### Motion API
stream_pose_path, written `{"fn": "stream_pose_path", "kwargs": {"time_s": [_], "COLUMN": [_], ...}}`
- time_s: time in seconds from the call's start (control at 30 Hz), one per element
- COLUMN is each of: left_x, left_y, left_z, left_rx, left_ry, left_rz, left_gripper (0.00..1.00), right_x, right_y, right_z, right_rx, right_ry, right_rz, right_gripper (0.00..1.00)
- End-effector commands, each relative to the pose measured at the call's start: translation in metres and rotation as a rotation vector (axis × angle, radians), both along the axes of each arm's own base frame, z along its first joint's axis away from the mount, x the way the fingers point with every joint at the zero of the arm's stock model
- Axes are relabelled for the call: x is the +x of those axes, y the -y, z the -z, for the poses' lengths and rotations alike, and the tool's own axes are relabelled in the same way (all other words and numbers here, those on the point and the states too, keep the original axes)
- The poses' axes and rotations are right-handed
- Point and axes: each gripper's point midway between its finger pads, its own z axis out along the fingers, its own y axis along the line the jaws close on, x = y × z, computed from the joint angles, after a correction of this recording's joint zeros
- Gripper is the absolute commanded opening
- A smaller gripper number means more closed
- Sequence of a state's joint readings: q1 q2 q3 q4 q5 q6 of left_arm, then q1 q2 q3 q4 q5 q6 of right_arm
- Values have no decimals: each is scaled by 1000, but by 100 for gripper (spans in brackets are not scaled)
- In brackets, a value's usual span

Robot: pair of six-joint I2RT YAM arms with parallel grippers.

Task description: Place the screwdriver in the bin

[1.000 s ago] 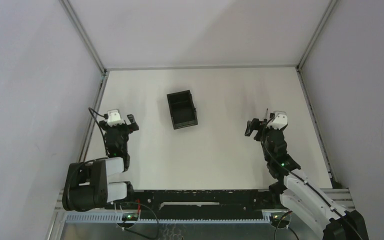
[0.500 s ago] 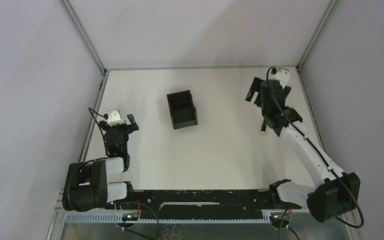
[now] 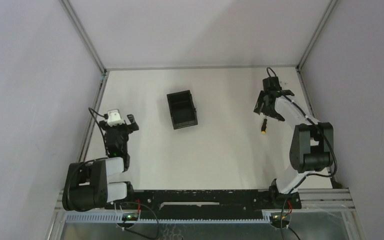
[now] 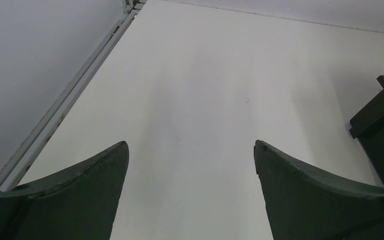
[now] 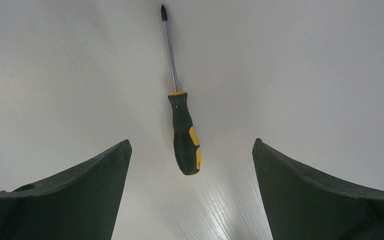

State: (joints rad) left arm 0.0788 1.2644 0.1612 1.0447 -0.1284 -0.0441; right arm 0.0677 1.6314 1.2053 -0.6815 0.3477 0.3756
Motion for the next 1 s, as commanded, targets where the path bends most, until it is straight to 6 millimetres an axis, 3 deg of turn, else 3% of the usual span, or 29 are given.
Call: {"fn": "stream_pose_path", "kwargs": {"time_s": [0.0, 0.13, 0.3, 0.5, 0.57, 0.73, 0.97], "left_x": [7, 7, 7, 7, 7, 7, 7], "left_y": [-1, 0, 0, 0, -1, 0, 0], "left_z": [-19, -18, -19, -19, -19, -18, -18], "left_rx": [22, 22, 22, 23, 23, 22, 22], "left_ry": [53, 52, 53, 54, 53, 52, 52], "left_rz": [-1, 0, 0, -1, -2, -1, -2], "left_gripper": [100, 100, 100, 100, 100, 100, 100], "right_x": [-4, -11, -22, -37, -33, -17, -14], "right_y": [-7, -14, -18, -18, -18, -21, -41], "right_z": [21, 56, 84, 99, 92, 40, -26], "right_rx": [35, 79, 114, 130, 129, 123, 71], "right_ry": [-64, -138, -203, -237, -210, -47, 74], "right_rz": [11, 14, 37, 56, 45, -5, -120], "right_gripper": [99, 89, 46, 14, 0, 0, 0]}}
